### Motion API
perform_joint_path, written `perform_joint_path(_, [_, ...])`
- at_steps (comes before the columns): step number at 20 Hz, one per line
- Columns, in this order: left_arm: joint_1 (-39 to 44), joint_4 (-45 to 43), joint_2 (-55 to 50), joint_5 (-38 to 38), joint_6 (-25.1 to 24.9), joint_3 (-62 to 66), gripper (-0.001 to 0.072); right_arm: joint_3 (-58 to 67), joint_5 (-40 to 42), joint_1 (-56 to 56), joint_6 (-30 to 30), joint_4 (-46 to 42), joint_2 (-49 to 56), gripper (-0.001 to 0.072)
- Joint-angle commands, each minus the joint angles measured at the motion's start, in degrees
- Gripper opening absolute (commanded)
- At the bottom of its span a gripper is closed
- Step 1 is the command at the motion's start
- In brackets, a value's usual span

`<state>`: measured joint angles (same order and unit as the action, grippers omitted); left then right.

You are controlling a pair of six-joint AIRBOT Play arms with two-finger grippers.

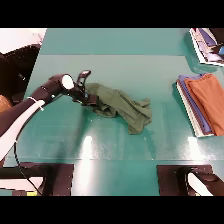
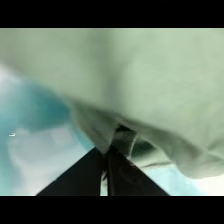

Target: Fold the shirts.

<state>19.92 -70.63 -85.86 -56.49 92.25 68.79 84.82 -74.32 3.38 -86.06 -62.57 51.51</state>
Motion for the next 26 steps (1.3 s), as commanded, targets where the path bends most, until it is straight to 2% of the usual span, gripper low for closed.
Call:
perform_joint_path(1, [-4.8,-6.2,2.4,-3.5,-1.2,2.6,0.0025,-8.6,-7.5,-2.8,-0.7,-0.6,0.2,0.002])
perform_joint_path(2, [-5.9,-6.4,2.8,-3.6,-1.3,2.6,0.0025,-13.7,-7.5,-3.3,-0.7,-0.5,0.2,0.0023])
perform_joint_path(3, [-6.6,-6.4,2.8,-4.0,-1.3,2.6,0.0025,-19.9,-6.6,-3.5,-0.7,-0.4,0.2,0.0148])
perform_joint_path(4, [-6.8,-6.6,2.7,-4.2,-1.7,2.6,0.0025,-25.8,-4.7,-3.1,-0.7,0.0,0.6,0.0396])
perform_joint_path(5, [-6.8,-6.6,2.6,-4.0,-2.3,2.6,0.0025,-31.8,-2.4,-2.3,-0.7,0.9,1.7,0.0509])
perform_joint_path(9, [-6.8,-6.4,2.6,-3.3,-2.3,2.6,0.0026,-45.2,11.3,4.6,3.4,12.9,11.2,0.0509])
perform_joint_path(11, [-6.8,-6.6,2.6,-2.9,-2.3,2.6,0.0025,-45.7,17.7,8.2,5.7,18.7,16.8,0.0509])
perform_joint_path(13, [-6.8,-7.0,2.6,-2.9,-2.3,2.6,0.0025,-43.0,22.0,10.6,6.2,20.9,22.0,0.0509])
perform_joint_path(23, [-6.8,-10.4,2.3,-2.7,-2.3,2.4,0.0025,-23.1,22.3,14.8,6.1,21.0,40.8,0.0507])
perform_joint_path(24, [-6.8,-10.4,2.3,-2.6,-2.3,2.4,0.0025,-21.8,22.4,14.8,6.1,21.0,41.6,0.0481])
perform_joint_path(26, [-6.8,-10.4,2.3,-2.6,-2.3,2.4,0.0025,-20.4,24.1,14.8,6.1,21.0,42.3,0.0255])
